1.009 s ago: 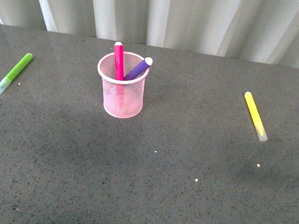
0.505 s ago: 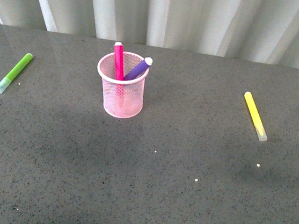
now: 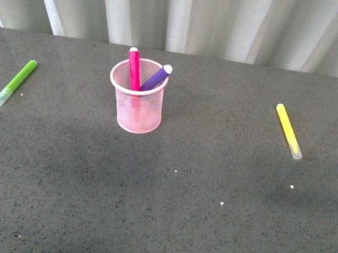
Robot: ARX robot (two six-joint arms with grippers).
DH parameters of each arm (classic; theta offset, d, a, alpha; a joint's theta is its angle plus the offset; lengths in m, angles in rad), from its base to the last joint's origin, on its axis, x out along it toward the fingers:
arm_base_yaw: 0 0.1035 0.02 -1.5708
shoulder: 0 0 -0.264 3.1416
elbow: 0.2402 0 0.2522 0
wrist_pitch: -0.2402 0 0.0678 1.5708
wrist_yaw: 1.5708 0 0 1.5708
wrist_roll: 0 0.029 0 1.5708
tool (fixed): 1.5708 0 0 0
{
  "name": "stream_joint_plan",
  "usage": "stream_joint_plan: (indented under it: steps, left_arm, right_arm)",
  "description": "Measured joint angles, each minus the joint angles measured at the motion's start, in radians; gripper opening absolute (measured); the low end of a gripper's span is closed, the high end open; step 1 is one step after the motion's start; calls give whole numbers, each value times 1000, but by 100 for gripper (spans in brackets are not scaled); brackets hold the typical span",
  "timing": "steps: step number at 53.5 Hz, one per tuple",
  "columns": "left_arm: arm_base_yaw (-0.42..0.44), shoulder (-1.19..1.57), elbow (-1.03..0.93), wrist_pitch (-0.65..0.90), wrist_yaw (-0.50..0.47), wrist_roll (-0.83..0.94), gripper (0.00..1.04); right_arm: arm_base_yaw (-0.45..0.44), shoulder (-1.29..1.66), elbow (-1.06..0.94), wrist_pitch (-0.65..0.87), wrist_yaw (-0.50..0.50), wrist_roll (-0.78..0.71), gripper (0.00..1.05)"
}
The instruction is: Insert purple and pink pens into pink cup
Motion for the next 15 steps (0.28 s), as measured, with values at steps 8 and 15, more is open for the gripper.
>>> stream_joint_plan:
  steps: [8,15]
  left_arm:
    - [0,0,0,0,0,0,98]
    - [0,0,0,0,0,0,98]
  right_arm:
    - [0,0,0,0,0,0,98]
    - [0,0,0,0,0,0,98]
